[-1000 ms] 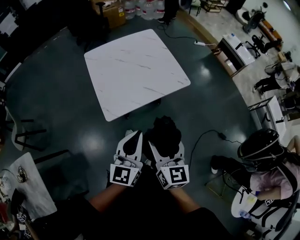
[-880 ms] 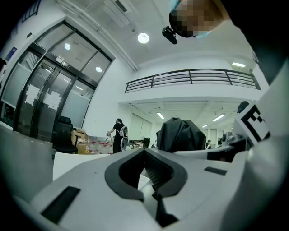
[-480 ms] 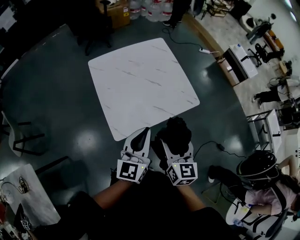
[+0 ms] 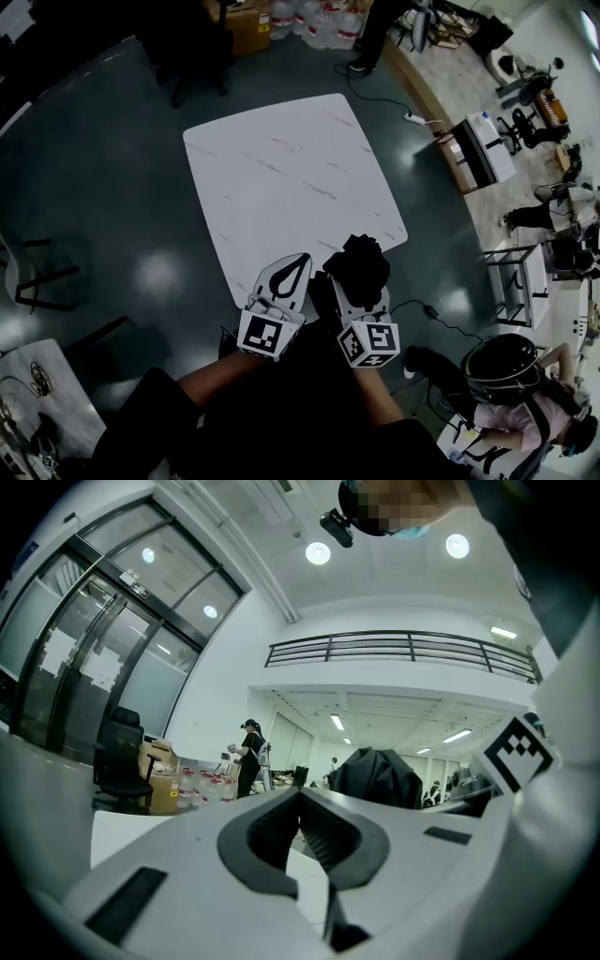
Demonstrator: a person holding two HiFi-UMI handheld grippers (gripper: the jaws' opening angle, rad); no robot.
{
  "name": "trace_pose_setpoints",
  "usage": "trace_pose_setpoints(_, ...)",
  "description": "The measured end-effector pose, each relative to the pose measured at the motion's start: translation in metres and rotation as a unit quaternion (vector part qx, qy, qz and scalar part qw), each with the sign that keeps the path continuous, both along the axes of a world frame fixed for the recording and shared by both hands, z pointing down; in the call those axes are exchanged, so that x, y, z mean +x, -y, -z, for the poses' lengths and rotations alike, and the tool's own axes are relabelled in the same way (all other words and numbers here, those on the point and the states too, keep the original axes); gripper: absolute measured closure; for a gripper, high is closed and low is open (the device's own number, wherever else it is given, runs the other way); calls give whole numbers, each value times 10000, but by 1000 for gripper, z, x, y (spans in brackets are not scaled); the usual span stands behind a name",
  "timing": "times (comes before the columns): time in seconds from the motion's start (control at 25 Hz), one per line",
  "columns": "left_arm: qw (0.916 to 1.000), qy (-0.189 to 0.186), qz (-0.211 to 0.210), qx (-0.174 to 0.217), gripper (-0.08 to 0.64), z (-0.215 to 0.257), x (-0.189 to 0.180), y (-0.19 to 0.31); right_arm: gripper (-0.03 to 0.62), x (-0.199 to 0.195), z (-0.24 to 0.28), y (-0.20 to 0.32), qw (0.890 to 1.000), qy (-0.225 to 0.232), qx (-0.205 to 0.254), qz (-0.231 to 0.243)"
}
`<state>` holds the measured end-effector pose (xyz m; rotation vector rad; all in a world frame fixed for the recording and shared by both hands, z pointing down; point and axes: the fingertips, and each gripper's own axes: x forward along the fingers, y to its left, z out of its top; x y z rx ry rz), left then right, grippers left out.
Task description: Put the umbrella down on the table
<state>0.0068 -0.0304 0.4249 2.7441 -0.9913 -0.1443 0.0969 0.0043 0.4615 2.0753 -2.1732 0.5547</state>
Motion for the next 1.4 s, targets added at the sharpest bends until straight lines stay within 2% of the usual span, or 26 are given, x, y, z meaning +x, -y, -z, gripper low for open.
trace_pose_setpoints(0.32,9996,-150,170,-193,553,-23,13,30,253,35,-27,38,9995,195,-247,-77)
trace_pose_setpoints(0.44,9995,-13,302,-117,552,-23,28,52,253,52,-35,67,9993,227,-275,52)
trace_pose_setpoints(0.56,9991,100,401,-129,552,-25,43,73,253,55,-44,93,9986,136,-311,416)
trace_pose_setpoints(0.72,9975,451,513,-165,554,-42,65,100,253,66,-64,122,9952,144,-455,850)
trace_pose_setpoints(0.84,9949,513,797,-347,552,-62,76,119,253,81,-86,140,9926,224,-679,980)
trace_pose_setpoints(1.04,9891,1030,1019,-269,553,-77,96,147,253,103,-112,167,9878,167,-861,1286)
trace_pose_setpoints(1.24,9843,1165,1286,-310,553,-86,115,170,253,114,-143,194,9800,28,-1051,1691)
trace_pose_setpoints(1.4,9794,1313,1434,-546,553,-105,123,177,253,116,-173,210,9729,-52,-1242,1949)
